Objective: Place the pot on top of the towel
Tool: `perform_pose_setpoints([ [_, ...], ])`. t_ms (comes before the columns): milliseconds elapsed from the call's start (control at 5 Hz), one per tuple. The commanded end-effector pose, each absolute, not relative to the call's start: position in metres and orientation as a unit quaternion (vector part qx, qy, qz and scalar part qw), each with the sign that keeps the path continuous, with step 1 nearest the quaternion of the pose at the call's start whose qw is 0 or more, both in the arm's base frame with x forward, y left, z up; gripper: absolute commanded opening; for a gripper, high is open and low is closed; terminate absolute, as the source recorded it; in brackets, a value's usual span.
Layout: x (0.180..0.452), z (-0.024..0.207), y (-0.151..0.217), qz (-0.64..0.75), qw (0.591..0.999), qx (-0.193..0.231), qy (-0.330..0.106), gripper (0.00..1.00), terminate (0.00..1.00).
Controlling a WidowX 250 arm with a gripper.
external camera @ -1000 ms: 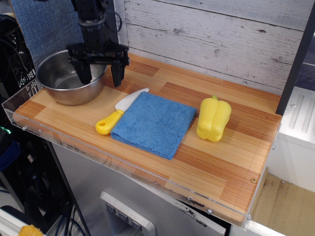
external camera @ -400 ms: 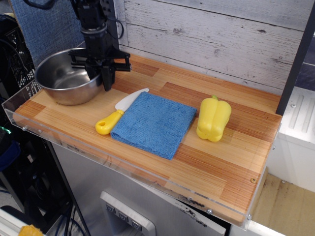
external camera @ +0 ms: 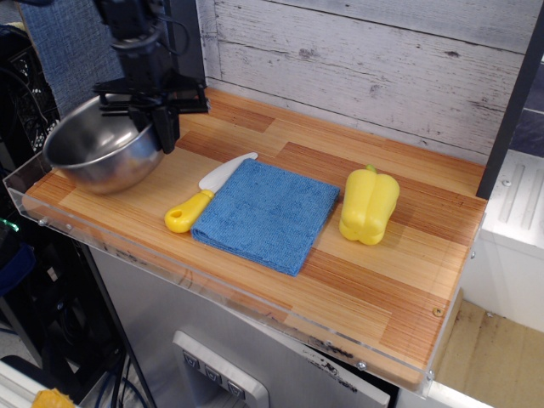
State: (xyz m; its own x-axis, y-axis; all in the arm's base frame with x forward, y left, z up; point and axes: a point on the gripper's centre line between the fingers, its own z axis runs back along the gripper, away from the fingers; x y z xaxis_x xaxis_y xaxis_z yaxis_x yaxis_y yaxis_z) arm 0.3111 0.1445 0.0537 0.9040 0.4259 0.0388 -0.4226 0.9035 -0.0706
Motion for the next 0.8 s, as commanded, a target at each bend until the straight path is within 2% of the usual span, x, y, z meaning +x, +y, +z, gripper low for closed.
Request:
perform_pose_setpoints([
  [0,0.309,0.115,0.074,0.164,0.982,-0.019,-0.097,0.00,0.00],
  [600,0.305,0.056,-0.071,0.057,0.997,-0.007,-0.054,0.00,0.00],
])
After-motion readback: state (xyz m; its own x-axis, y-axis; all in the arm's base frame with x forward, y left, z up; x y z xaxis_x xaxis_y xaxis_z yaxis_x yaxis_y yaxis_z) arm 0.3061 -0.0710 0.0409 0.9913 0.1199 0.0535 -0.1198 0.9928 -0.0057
